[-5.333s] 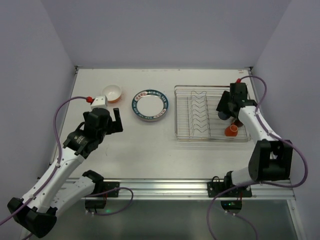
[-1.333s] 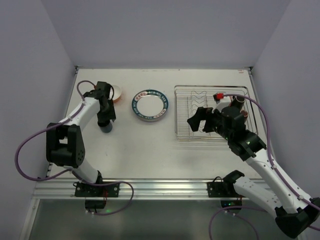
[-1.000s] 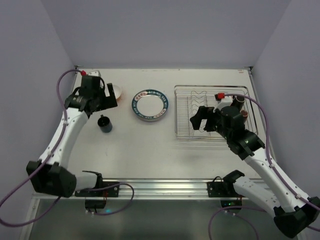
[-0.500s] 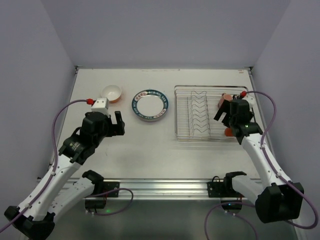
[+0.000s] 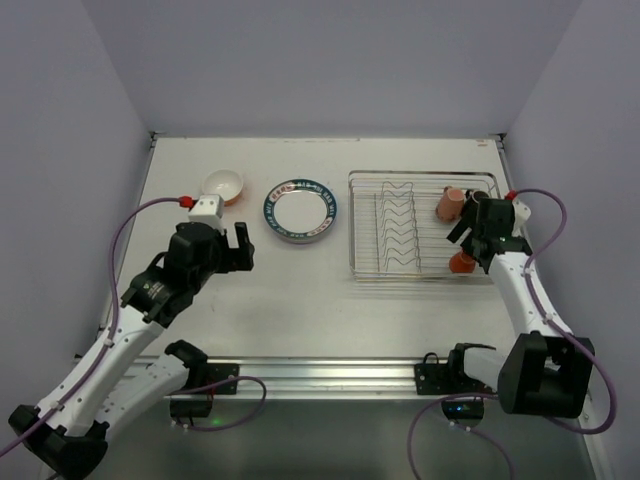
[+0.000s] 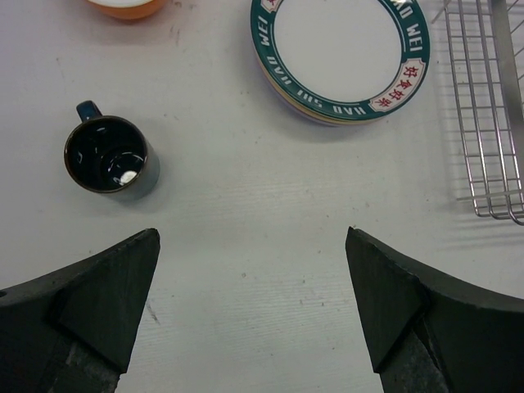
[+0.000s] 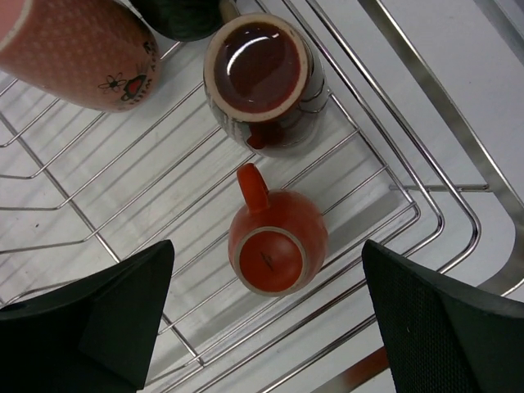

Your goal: Unload the mixed dishes from the dish rack

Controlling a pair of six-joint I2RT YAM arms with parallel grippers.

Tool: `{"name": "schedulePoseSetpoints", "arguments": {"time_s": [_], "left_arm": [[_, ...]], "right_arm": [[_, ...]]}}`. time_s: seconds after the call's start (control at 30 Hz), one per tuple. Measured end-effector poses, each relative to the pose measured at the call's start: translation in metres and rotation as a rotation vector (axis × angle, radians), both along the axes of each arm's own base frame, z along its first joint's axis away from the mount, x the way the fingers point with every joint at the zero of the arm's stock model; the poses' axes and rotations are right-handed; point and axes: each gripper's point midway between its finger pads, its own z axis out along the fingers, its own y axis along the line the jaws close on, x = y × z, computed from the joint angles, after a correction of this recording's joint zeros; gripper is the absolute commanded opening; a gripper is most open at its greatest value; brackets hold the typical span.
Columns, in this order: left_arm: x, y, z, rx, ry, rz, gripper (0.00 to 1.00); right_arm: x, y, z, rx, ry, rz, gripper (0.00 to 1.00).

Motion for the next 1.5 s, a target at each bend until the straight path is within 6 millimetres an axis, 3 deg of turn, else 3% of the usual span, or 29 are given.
{"name": "schedulePoseSetpoints", "arguments": {"time_s": [0.2,0.53,1.5], "left_arm": [[-0.003,-0.009,0.000,0.000,0.002,-0.036,1.00],[-0.006,-0.012,0.003,-0.002,-0.013,-0.052,1.00],[-0.006,-0.015,-0.002,0.008,0.004,-0.060,1.00]], "right_arm": [[0.005,-0.003,-0.026,0.027,0.077,-0.032,0.93],[0.015,0.004,-0.052,0.074,0.144,-0.016,0.82],[0.008,0.004,-0.053,0.028,0.191,0.046,0.82]]}}
